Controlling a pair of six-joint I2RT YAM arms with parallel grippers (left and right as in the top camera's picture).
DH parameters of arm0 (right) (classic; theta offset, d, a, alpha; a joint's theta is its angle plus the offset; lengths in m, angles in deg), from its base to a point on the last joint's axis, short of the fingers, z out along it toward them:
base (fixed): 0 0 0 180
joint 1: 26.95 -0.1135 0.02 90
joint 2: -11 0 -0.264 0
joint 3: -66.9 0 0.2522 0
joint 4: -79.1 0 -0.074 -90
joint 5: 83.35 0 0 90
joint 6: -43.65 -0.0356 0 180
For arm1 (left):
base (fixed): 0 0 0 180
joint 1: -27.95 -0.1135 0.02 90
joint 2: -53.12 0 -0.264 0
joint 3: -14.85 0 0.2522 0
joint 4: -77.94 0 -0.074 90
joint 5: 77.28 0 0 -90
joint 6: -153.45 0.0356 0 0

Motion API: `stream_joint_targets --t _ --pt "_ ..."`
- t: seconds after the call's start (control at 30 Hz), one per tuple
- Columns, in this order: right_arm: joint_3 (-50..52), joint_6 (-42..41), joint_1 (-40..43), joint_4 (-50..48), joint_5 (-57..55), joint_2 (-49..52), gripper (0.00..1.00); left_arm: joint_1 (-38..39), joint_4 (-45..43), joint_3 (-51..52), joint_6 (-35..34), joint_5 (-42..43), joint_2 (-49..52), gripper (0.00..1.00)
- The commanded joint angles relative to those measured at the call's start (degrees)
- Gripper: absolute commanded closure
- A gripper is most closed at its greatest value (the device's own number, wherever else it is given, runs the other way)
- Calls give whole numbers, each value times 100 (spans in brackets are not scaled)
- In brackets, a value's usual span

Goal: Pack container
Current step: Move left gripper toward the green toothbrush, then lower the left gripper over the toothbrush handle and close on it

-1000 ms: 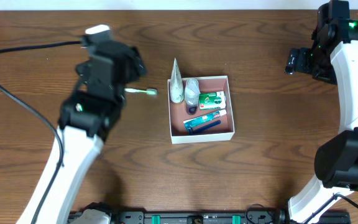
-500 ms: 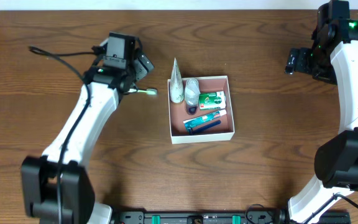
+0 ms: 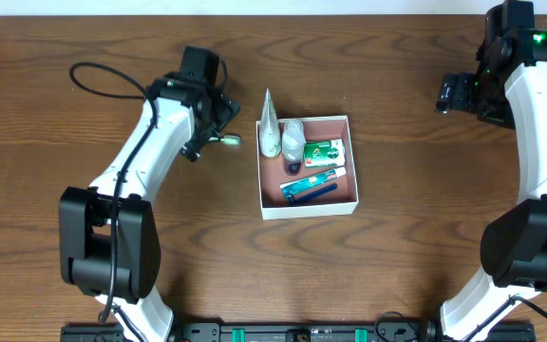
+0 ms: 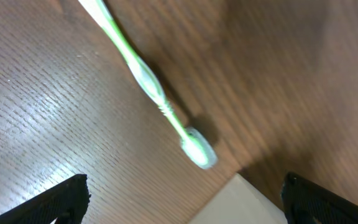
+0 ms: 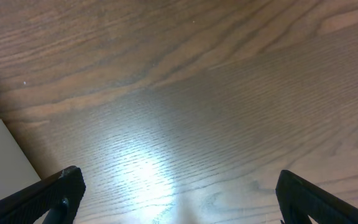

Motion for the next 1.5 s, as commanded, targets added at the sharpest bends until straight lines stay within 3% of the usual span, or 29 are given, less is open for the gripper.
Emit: stream_joint_targets --t 0.0,0.23,0.5,0.8,1.47 --pt "-70 63 -15 7 -37 -101 1 -42 162 -481 17 269 116 2" --pt "-70 63 -15 4 -37 -101 1 -424 870 -1204 188 1296 374 2" --pt "-70 63 -15 7 -37 -101 1 -691 1513 -1464 492 741 562 2" --pt "-70 63 -15 4 -37 -101 1 -678 1687 -1462 562 732 1327 2" --pt "-70 63 -15 4 -37 -101 1 -584 1392 -1432 638 387 1720 2"
